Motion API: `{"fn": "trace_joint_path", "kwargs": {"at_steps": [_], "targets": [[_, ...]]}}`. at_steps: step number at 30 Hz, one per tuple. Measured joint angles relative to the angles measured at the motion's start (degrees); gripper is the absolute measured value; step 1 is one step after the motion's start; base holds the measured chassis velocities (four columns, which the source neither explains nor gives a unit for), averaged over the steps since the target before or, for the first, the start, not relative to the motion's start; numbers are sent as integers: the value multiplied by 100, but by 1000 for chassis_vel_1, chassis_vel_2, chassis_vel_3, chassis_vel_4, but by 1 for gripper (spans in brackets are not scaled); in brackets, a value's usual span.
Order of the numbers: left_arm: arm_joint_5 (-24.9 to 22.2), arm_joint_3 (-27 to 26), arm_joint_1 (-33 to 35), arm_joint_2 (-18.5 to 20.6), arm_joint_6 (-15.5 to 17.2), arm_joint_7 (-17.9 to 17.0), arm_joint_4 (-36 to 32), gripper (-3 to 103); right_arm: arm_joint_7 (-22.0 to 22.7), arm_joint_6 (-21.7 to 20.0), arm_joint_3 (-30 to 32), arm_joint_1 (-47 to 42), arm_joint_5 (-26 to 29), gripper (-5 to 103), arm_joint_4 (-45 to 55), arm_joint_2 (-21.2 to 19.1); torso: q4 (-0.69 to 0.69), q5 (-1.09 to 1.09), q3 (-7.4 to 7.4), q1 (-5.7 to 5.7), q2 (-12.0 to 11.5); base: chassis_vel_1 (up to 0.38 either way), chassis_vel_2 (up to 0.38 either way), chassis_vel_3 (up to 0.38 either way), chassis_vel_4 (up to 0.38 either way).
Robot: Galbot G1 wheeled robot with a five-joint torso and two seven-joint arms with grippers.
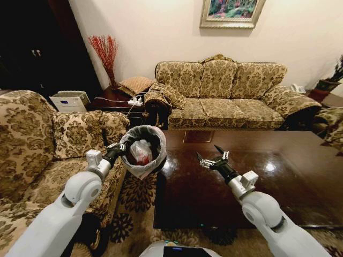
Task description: Move to the front of the table and place the trash on the table into the trash bin.
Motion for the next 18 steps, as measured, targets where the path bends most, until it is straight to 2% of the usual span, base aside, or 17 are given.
{"fn": "trace_joint_path", "kwargs": {"at_steps": [18], "targets": [[0, 0, 1, 0, 0, -1, 0, 3, 0, 0, 0, 0, 0, 100, 0, 0, -1, 2, 0, 0, 0, 0, 0, 0, 0]]}}
